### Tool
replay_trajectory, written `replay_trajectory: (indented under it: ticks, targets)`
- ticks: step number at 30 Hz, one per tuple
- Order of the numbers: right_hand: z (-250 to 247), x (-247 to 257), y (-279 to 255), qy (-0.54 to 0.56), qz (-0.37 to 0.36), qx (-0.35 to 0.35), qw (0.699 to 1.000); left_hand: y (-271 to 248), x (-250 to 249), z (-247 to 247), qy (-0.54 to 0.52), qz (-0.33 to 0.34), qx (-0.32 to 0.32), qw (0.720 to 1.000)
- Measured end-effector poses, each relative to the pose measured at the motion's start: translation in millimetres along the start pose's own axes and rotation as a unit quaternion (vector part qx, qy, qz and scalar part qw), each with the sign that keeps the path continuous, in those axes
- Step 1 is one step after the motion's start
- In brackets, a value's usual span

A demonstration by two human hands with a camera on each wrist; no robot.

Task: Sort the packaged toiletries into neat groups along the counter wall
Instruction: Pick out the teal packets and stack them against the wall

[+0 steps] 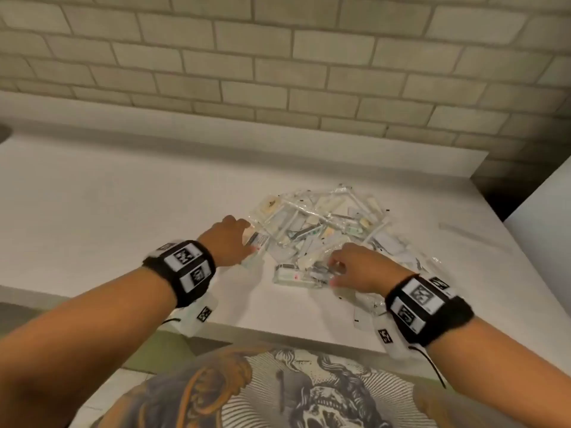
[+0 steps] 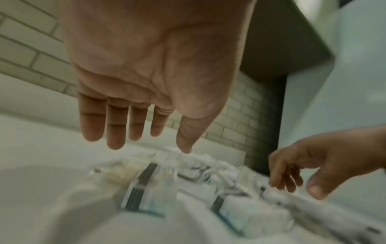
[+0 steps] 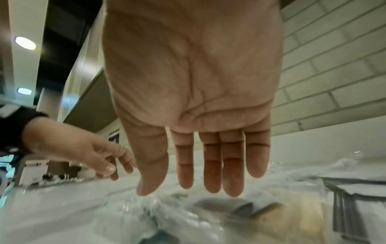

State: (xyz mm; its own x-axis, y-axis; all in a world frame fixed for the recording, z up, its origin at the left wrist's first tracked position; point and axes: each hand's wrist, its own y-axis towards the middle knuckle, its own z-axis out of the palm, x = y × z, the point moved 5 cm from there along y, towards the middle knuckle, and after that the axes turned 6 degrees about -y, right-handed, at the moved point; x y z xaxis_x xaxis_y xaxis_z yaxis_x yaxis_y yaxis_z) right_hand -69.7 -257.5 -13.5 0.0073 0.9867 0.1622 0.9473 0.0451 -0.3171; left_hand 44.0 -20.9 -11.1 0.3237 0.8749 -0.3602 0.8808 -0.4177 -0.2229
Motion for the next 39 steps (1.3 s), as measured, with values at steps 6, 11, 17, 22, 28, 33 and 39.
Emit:
replay_trajectory:
  ticks: [6,11,17,22,28,33,39]
  targets:
    - [1.2,2.0,16.0,-0.114,0.042,-0.071,0.990,19.2,-4.9,23.7,0.010,-0.022,0.035,0.999]
    - [-16.0,-16.2,20.8,-0.120,0.070,-0.099,0.985,13.2,-6.9,17.4,-0.045,0.004,-0.009,0.999]
    - [-43.2,-43.9,10.1,-0.068,0.098,-0.122,0.985,-19.4,-46.4,11.4,-0.157,0.168,-0.004,0.973]
    - [-56.8,-58.8,3.7,-0.154,0.153,-0.154,0.964,-9.6,-80.1,48.5,0.012,0.217,0.095,0.971]
    - [-14.3,-78.6,-25.2,-0.040,0.262,0.069,0.962,7.2,-87.0,69.7,0.101,0.240,0.056,0.964]
    - [-0.6,-95.9,-12.9,0.028,0.272,-0.002,0.962,10.4,-95.4,75.0,0.102,0.241,0.053,0.964]
    - [-55.3,-129.8,-16.8,0.072,0.281,-0.080,0.954,8.8,-104.7,75.9,0.081,0.234,0.042,0.968]
